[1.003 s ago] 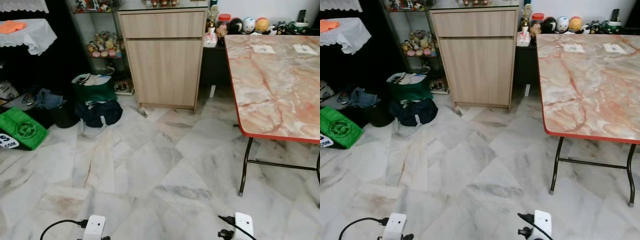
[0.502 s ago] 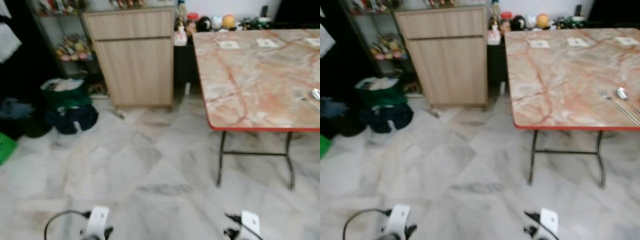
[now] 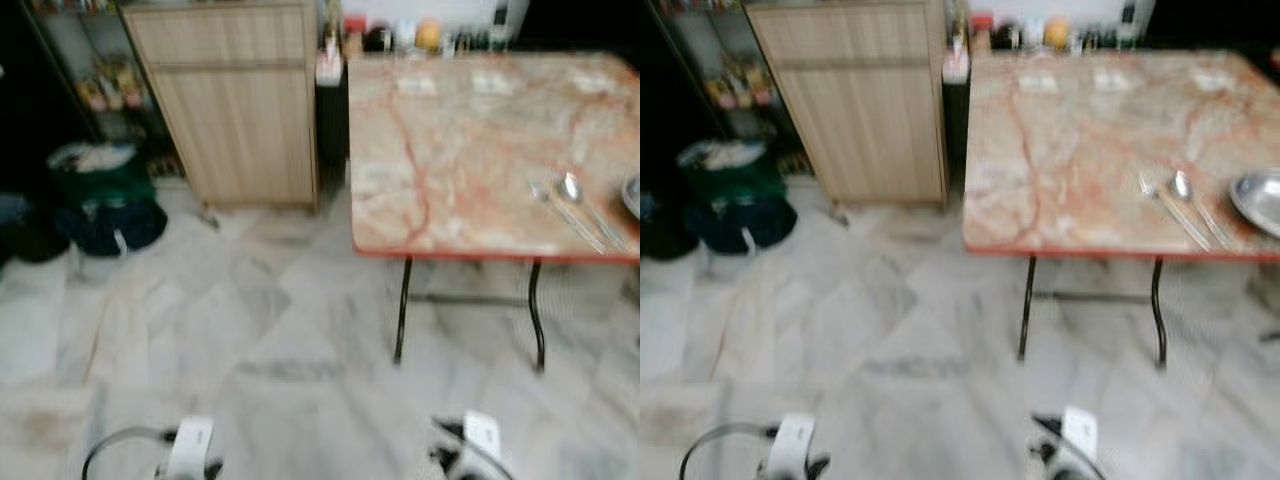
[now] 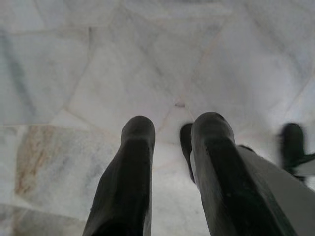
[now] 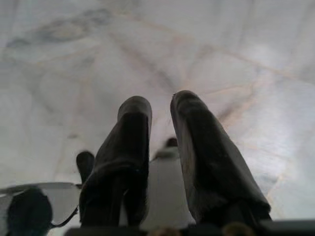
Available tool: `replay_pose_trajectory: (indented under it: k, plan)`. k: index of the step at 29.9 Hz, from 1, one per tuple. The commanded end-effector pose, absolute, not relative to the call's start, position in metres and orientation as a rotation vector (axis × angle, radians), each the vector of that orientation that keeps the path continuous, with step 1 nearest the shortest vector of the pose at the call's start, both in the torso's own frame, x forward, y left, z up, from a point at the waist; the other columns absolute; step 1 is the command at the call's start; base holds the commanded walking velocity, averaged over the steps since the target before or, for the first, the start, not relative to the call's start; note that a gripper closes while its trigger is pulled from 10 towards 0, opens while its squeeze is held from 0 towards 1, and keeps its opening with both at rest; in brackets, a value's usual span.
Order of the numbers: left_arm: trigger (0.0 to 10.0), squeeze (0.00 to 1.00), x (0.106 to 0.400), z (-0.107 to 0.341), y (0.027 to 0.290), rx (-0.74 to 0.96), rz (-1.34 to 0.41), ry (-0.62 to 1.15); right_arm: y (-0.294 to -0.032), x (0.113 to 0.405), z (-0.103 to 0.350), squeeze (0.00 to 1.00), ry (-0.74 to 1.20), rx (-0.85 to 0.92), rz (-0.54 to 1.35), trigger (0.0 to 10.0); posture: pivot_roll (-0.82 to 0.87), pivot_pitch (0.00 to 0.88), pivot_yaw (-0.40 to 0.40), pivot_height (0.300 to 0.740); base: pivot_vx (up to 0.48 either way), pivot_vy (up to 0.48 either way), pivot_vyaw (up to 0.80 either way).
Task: Setting the table
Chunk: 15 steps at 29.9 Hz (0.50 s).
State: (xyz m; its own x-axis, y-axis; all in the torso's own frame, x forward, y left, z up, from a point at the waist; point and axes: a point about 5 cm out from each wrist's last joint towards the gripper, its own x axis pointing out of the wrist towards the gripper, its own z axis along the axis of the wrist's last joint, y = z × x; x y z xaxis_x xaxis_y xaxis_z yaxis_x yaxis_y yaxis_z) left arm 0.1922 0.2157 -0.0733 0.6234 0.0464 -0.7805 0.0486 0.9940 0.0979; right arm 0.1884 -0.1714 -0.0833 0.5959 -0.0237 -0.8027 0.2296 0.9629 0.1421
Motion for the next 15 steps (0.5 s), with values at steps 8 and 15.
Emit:
replay_pose_trajectory:
  k: [8, 15]
  plan:
    - [10.0, 0.00, 0.1884, -0.0760, 0.2135, 0.102, -0.004, 0.917, -0.1682, 0.1838, -0.0860, 0.00, 0.938, 0.235, -0.157, 10.0, -0.03, 0.074, 0.046, 0.740, 0.000, -0.322, 0.00]
    - [10.0, 0.00, 0.1882, -0.0763, 0.2124, 0.098, -0.006, 0.916, -0.1698, 0.1836, -0.0859, 0.00, 0.937, 0.233, -0.161, 10.0, -0.04, 0.077, 0.044, 0.740, 0.000, -0.320, 0.00]
